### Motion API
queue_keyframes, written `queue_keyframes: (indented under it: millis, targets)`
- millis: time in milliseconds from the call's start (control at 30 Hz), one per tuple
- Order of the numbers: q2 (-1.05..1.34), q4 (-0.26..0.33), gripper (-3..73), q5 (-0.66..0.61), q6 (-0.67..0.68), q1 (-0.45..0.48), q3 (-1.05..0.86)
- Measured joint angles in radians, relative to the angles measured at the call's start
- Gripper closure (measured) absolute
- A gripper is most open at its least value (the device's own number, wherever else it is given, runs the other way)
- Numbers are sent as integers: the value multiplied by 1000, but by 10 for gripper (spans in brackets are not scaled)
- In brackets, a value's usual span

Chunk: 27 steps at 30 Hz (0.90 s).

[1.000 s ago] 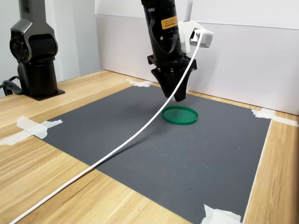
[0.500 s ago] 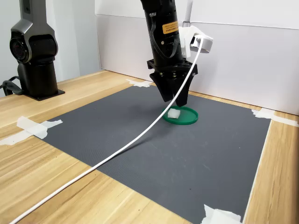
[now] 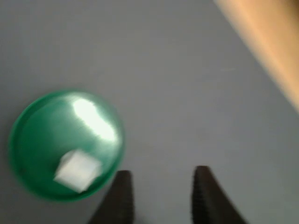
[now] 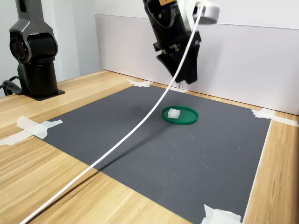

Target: Grasp a white terminal and put it in the green lid.

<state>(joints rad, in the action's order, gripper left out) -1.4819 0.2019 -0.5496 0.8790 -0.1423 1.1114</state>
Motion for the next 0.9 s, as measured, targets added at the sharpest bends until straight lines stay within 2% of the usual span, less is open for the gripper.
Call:
queue_keyframes:
  millis: [167,233,333,433,700,900]
  targets:
    - [214,15,642,147,-210,91,-99]
    - [314,17,690,211,-311,123,-152]
    - [464,18,711,261,-439,164,-224]
    - [593,18,713,255,-513,186,-277]
    - [865,4,713,117,-539,187,-391]
    - [1031,-10,715,90,-539,187,-546]
